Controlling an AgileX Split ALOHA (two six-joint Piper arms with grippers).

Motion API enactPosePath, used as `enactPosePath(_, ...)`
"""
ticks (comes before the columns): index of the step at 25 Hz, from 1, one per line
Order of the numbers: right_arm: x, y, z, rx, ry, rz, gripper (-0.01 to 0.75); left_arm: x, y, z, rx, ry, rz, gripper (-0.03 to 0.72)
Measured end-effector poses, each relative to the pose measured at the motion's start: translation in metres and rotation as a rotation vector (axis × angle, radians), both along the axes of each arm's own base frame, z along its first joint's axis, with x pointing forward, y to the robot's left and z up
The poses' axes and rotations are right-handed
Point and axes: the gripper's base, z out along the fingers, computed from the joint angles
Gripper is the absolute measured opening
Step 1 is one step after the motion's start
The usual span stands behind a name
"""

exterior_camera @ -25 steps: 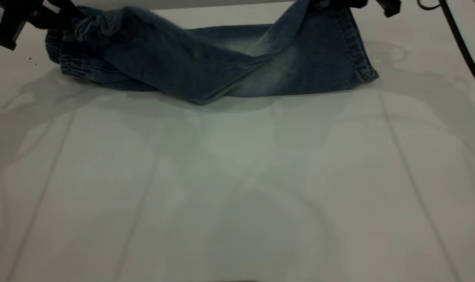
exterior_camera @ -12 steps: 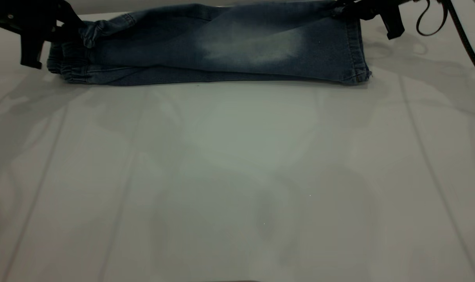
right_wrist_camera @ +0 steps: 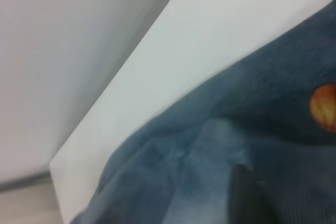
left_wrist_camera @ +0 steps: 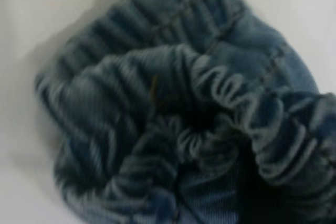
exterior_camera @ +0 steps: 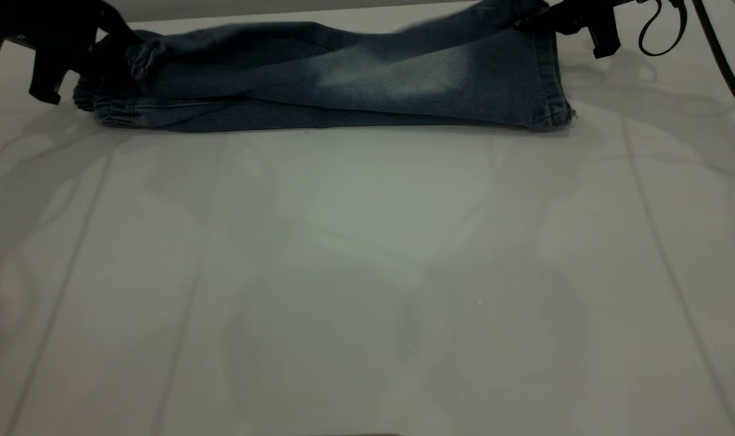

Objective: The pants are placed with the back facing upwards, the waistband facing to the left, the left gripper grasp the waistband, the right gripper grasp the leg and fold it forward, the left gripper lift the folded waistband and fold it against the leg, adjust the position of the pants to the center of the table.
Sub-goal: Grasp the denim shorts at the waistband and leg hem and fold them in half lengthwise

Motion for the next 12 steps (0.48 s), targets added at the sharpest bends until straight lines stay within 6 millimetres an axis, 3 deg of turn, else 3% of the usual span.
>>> enactPosePath(6, -0.003, 0.009, 0.008, 0.041, -0.106, 0.124, 0.573, 0.005, 0.002, 0.013, 0.158, -0.081, -0.155, 0.571)
enactPosePath(8, -0.004, 0.011, 0.011, 0.059, -0.133, 0.151, 0.613, 0.005, 0.004, 0.025, 0.201, -0.115, -0.187, 0.607)
enactPosePath(12, -0.005, 0.013, 0.013, 0.082, -0.150, 0.183, 0.610, 0.005, 0.005, 0.039, 0.229, -0.149, -0.204, 0.605)
